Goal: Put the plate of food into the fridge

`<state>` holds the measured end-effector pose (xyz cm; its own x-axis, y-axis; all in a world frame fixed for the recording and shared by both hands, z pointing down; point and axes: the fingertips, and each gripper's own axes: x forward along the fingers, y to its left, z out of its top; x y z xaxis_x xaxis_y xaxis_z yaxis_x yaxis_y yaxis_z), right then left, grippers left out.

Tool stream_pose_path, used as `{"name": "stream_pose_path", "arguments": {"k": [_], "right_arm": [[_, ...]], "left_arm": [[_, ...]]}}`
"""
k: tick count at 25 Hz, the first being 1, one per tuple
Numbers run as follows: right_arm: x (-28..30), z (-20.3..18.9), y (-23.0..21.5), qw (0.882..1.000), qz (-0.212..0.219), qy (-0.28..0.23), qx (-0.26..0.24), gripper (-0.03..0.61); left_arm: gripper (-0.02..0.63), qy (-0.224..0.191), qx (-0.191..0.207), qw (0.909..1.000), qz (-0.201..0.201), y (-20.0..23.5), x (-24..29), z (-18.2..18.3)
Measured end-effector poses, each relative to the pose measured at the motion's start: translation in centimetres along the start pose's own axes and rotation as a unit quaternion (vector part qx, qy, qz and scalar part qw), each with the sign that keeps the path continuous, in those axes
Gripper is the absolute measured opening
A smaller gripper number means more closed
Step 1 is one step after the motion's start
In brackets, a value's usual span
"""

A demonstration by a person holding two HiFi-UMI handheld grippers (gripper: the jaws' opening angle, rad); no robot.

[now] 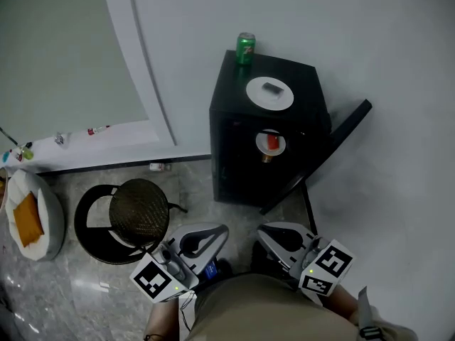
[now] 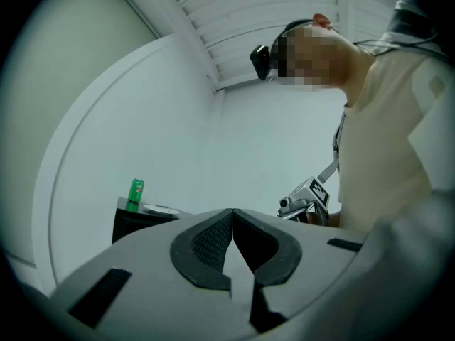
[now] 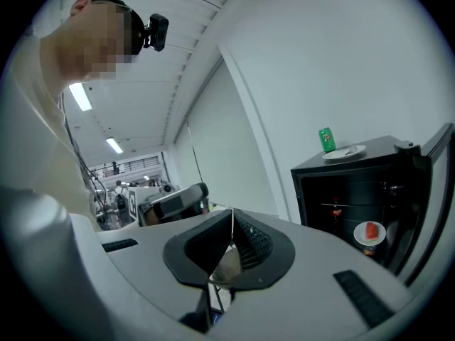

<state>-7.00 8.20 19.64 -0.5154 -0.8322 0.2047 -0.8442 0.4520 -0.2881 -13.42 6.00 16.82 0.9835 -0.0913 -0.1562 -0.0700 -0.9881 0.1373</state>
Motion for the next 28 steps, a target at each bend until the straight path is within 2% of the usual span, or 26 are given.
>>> {"name": "stream_pose_path", "arguments": {"k": [4, 8, 15, 19, 28], "right_arm": [[0.1, 0.3, -1.4, 1.000, 0.004, -0.003, 0.006, 0.020], [-0.2, 0.6, -3.4, 1.000, 0.008, 0.003, 0.011, 0.020], [-1.2, 2.1, -8.3, 1.000, 0.022, -0.007, 0.018, 0.020], [-2.1, 3.0, -11.2, 0.999, 0.031, -0.012, 0.020, 0.020], [-3.4, 4.3, -15.4, 0.995, 0.093, -0.013, 0.018, 0.020]], "left_arm": [[0.009, 0.015, 0.007, 0.9999, -0.001, 0.6, 1.3, -0.3], [0.009, 0.012, 0.021, 0.9992, 0.032, 1.9, 3.0, -0.4], [0.009, 0.048, 0.024, 0.9979, 0.037, 3.2, 8.1, -1.8], [0.009, 0.068, 0.038, 0.9961, 0.041, 3.9, 11.3, -2.4], [0.009, 0.081, 0.074, 0.9919, 0.065, 6.5, 18.7, -2.3]]}}
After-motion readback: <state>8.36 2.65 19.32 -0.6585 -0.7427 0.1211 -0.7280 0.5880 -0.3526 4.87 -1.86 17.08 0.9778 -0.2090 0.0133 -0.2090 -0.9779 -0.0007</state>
